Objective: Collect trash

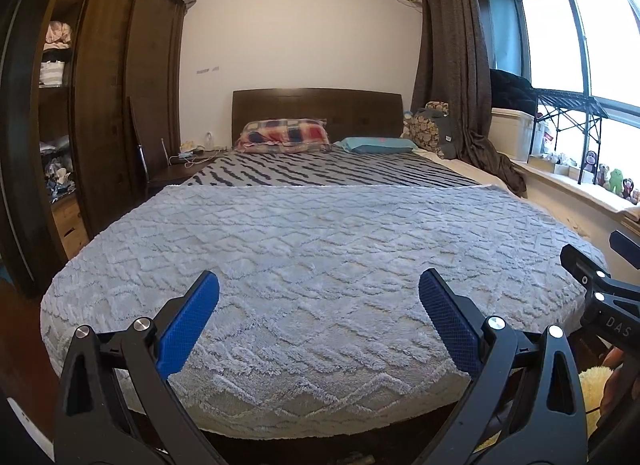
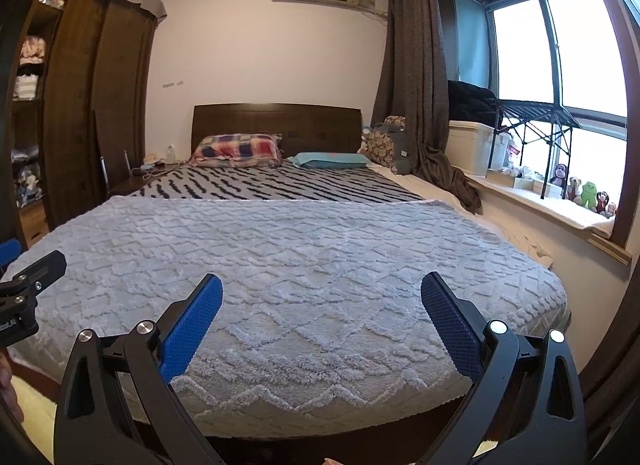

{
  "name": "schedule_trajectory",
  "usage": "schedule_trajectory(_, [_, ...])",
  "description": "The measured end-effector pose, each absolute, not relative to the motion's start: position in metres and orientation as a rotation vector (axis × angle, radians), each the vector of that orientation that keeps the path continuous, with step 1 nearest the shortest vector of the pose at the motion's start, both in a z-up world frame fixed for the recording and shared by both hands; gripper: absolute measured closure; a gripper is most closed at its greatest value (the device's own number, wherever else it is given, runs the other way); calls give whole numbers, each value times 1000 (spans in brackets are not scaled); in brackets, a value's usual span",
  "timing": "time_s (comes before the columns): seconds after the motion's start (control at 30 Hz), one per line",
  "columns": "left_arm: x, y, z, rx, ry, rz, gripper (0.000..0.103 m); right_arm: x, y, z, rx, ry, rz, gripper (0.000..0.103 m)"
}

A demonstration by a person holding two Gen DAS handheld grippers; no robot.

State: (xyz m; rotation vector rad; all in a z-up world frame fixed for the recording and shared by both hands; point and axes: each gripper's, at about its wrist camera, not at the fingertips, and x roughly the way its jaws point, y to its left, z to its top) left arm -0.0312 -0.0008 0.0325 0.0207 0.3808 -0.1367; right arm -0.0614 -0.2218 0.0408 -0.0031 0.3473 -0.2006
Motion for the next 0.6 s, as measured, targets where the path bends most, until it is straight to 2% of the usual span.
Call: schedule_trajectory(0.6, [-33, -1, 33, 18, 372, -147, 8, -63, -221, 43, 3, 339, -201, 3])
